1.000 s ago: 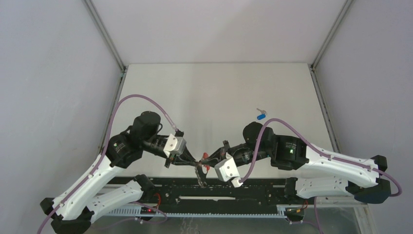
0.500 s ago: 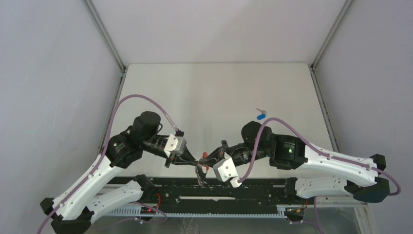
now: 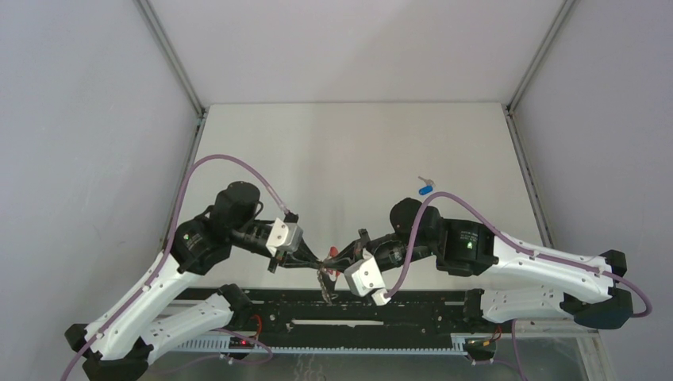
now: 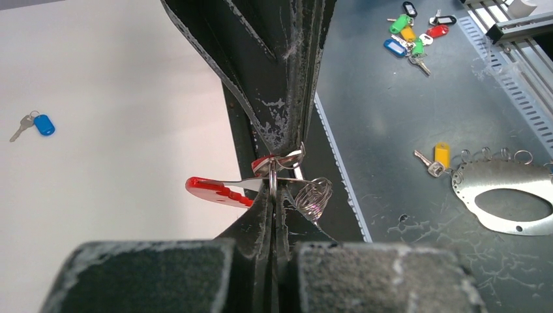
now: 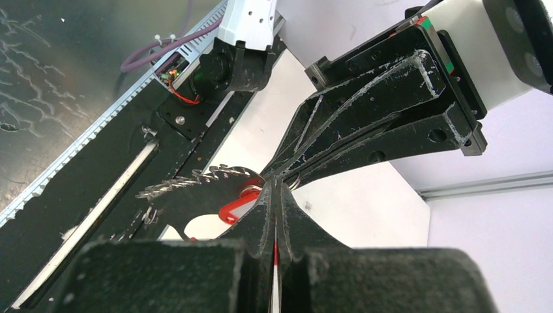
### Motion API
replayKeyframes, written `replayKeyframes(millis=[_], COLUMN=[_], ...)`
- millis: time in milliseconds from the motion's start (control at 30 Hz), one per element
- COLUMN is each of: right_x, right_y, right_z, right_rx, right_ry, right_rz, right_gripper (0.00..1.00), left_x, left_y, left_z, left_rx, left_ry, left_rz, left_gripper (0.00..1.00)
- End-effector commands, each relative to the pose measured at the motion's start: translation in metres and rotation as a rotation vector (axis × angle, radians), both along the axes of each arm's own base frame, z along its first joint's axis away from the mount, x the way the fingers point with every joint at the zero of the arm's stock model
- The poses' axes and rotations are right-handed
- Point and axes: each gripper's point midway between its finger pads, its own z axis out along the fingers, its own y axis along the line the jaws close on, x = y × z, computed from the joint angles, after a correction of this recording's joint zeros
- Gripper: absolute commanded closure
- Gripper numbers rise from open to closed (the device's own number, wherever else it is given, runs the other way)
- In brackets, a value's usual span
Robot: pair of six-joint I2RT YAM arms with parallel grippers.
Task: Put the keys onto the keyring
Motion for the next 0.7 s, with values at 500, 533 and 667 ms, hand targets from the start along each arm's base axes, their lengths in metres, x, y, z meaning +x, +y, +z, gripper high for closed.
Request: replayKeyframes(millis=[500,533,667], right_x=[0.0116,0.0141,0.012], right_y=[-0.0085,-0.009,-0.0091], right_z=[0.0255,0.0262,0.0267], right_rx=[0.052,0.054,0.056], right_ry=[-0.016,-0.012,0.001], right_rz=[-0.049,-0.056,-0.039], right_gripper=[1.0,1.0,1.0], left_x=[-0.0032,-0.0036,-0.0027], left_y=[0.0007,0.0008,0.0003], left_z=[0.0127,0.0131,0.0129], left_rx=[-0.045,-0.047,-0.044], left_ry=[-0.06,-0.06,-0.059], left_rz=[-0.037,-0.04,-0.036], left_gripper=[1.0,1.0,1.0])
